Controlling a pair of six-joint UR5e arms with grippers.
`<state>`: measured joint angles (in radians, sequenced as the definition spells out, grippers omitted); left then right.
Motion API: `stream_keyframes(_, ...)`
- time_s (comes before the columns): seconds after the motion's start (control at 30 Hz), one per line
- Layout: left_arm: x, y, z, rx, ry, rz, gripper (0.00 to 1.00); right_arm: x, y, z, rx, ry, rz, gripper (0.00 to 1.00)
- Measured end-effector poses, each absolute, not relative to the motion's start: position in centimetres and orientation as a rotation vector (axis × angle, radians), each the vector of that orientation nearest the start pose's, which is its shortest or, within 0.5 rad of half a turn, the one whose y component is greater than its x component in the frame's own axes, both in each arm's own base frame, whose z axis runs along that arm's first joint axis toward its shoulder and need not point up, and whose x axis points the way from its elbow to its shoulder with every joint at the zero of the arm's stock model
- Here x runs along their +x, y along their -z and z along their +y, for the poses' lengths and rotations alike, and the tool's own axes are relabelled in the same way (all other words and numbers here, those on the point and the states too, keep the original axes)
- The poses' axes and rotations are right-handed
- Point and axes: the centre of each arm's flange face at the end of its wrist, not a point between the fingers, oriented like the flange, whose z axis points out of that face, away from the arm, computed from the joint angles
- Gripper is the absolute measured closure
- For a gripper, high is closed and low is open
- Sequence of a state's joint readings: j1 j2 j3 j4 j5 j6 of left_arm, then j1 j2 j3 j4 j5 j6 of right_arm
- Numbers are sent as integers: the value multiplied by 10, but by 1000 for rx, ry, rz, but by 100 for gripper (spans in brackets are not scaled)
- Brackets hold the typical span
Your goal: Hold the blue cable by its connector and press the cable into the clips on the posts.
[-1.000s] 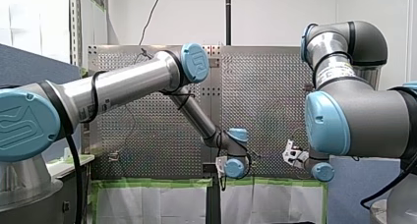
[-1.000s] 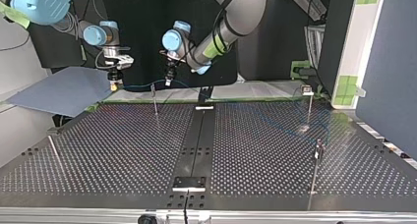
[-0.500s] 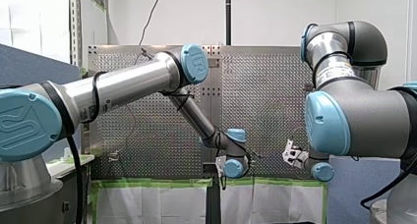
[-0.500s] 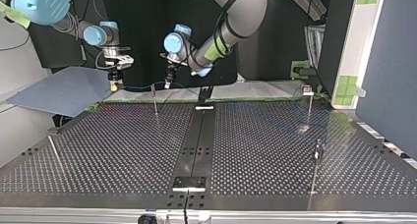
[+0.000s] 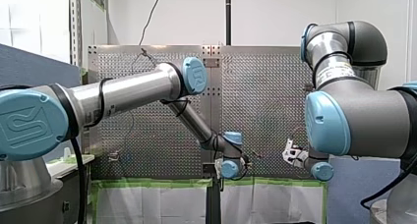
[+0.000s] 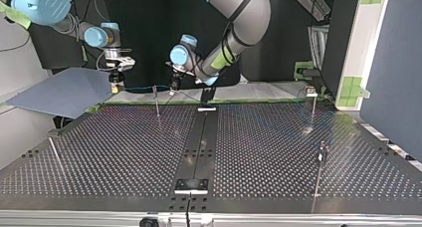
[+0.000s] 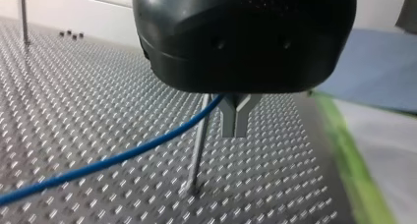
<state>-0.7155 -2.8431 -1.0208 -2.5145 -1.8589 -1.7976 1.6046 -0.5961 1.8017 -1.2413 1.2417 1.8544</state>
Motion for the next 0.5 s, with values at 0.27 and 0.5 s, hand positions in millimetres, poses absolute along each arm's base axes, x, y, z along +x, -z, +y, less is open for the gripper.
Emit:
stream_keyframes(0.27, 568, 58, -583, 156, 481, 1633, 100, 185, 61, -585, 1338, -1679, -1231, 100)
stream_keyframes(0.5, 576, 56, -577, 155, 470, 1641, 100, 178, 59, -590, 1289, -1657, -1256, 100)
